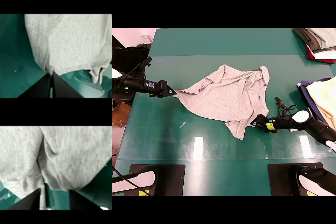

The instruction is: Fold the shirts.

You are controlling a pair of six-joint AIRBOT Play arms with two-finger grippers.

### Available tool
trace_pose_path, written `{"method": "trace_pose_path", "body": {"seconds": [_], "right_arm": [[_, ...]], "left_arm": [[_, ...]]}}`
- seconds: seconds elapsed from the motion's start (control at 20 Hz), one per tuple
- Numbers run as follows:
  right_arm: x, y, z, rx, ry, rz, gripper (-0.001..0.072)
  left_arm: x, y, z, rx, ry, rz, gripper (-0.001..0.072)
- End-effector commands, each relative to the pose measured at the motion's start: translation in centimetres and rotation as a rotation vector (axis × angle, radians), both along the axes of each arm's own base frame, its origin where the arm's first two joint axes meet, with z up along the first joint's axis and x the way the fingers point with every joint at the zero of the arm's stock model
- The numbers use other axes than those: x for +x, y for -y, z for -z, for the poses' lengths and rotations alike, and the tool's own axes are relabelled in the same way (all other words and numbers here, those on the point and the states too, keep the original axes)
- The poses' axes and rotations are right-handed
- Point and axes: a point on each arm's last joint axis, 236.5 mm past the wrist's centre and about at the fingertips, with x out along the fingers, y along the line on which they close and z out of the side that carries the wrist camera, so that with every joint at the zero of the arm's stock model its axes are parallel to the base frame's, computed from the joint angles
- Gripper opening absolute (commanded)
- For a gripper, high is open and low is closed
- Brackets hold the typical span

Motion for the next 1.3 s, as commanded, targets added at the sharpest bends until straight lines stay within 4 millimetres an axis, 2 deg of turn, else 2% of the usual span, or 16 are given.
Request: {"method": "trace_pose_path", "body": {"seconds": [0.0,0.1,0.15,0.2,0.3,0.45,0.55,0.6,0.7,0.85,0.95,1.1,1.2,1.25], "right_arm": [[0.1,0.2,1.5,-0.028,-0.015,0.015,0.0315],[0.9,0.5,1.1,-0.038,0.022,0.026,0.0302],[1.3,0.5,0.7,-0.038,0.047,0.035,0.0213],[1.6,0.6,0.2,-0.037,0.069,0.038,0.0063],[2.1,1.1,-0.6,-0.060,0.123,0.030,0.0016],[2.8,2.2,-2.2,-0.078,0.188,0.032,0.0013],[4.3,3.8,-5.6,-0.066,0.258,0.071,0.0013],[5.2,5.3,-7.9,-0.085,0.304,0.079,0.0012],[7.3,9.4,-13.6,-0.151,0.415,0.120,0.0012],[9.8,15.9,-24.0,-0.252,0.609,0.234,0.0012],[10.5,18.6,-31.0,-0.320,0.749,0.263,0.0012],[10.1,19.6,-41.4,-0.417,0.949,0.226,0.0012],[8.6,19.5,-47.7,-0.472,1.072,0.216,0.0012],[7.4,19.3,-50.7,-0.502,1.135,0.216,0.0012]], "left_arm": [[-0.4,0.1,0.0,0.000,-0.012,0.015,0.0021],[-0.7,0.1,0.1,0.003,-0.019,0.022,0.0021],[-0.8,0.0,0.2,0.011,-0.024,0.027,0.0021],[-0.9,-0.2,0.4,0.020,-0.026,0.029,0.0021],[-1.0,-0.2,0.5,0.023,-0.028,0.031,0.0021],[-1.1,-0.2,0.3,0.023,-0.030,0.040,0.0021],[-0.3,-0.9,-1.8,0.038,0.010,0.047,0.0021],[0.4,-1.4,-3.6,0.042,0.043,0.043,0.0021],[1.8,-2.6,-8.6,0.056,0.123,0.025,0.0021],[3.5,-3.3,-16.9,0.086,0.282,-0.012,0.0021],[4.0,-3.2,-23.3,0.088,0.414,-0.056,0.0021],[2.4,-2.5,-33.7,0.112,0.668,-0.075,0.0021],[-0.4,-1.9,-39.6,0.124,0.839,-0.115,0.0021],[-1.9,-1.7,-41.9,0.132,0.909,-0.136,0.0021]]}}
